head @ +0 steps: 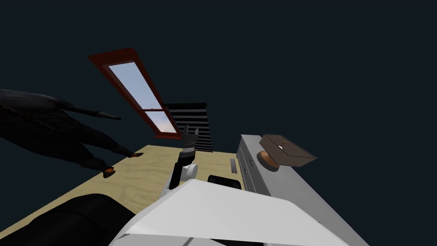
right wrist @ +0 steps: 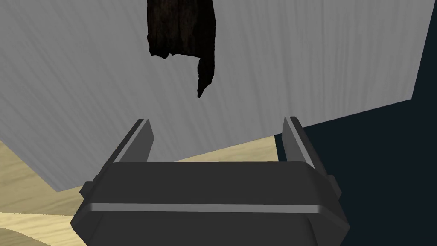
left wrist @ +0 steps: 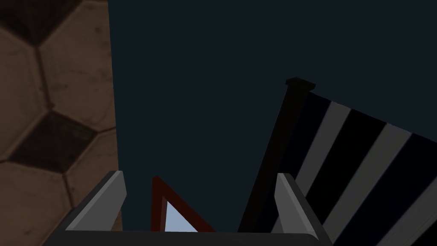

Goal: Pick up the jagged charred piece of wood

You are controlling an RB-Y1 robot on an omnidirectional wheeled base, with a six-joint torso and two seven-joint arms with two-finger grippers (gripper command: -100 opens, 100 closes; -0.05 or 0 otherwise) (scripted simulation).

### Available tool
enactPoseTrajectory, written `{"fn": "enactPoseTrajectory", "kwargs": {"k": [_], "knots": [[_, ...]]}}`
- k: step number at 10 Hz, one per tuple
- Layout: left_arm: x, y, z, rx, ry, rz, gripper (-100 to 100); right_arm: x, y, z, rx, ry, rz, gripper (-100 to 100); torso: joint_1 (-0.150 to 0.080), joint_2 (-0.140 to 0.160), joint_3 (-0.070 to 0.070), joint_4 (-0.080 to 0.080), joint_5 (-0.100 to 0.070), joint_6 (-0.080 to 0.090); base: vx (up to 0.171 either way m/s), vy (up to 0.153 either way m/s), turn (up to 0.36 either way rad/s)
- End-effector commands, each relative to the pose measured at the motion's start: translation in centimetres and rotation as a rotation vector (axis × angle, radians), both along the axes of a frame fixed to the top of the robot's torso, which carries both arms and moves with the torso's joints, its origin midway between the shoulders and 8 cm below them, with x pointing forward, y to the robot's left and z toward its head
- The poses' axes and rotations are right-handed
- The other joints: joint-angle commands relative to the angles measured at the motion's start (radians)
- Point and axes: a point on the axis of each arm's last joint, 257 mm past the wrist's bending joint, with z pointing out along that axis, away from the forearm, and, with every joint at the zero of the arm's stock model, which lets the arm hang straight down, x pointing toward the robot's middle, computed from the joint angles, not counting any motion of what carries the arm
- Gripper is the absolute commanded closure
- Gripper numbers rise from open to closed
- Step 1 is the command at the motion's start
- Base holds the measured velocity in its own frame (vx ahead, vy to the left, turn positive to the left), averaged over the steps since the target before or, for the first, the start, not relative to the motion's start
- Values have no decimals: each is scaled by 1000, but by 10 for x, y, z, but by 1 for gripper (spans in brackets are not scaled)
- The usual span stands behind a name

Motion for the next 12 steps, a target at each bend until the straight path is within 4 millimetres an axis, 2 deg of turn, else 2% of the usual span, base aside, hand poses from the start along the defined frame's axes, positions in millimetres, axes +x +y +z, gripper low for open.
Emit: {"fn": "enactPoseTrajectory", "kwargs": {"k": [1, 5, 6, 7, 8, 10, 12], "knots": [[0, 0, 0, 0, 0, 0, 0, -3, 6, -1, 31, 10, -28, -100, 0, 0, 0, 0, 0, 0, 158, -46, -14], [0, 0, 0, 0, 0, 0, 0, -11, 25, -5, 139, 30, -132, -100, 1, 2, 1, 0, 0, 0, 138, -28, -30], [0, 0, 0, 0, 0, 0, 0, -10, 23, -4, 124, 26, -118, -100, 1, 3, 2, 0, 0, 0, 49, -16, -1], [0, 0, 0, 0, 0, 0, 0, -11, 24, -4, 128, 28, -121, 0, 2, 7, 4, 1, 0, 0, 10, -3, 3], [0, 0, 0, 0, 0, 0, 0, -6, 19, -9, 126, 24, -160, -100, 3, 10, 5, 2, 1, 0, -88, 7, 271], [0, 0, 0, 0, -1, 0, 0, -1, 14, -14, 126, 21, -199, -100, 5, 21, 12, 4, 1, 0, -191, 40, 256], [0, 0, 0, 0, 0, 0, 0, 4, 10, -18, 126, 17, -238, -100, 4, 22, 12, 5, 1, 0, -135, 18, 166]]}}
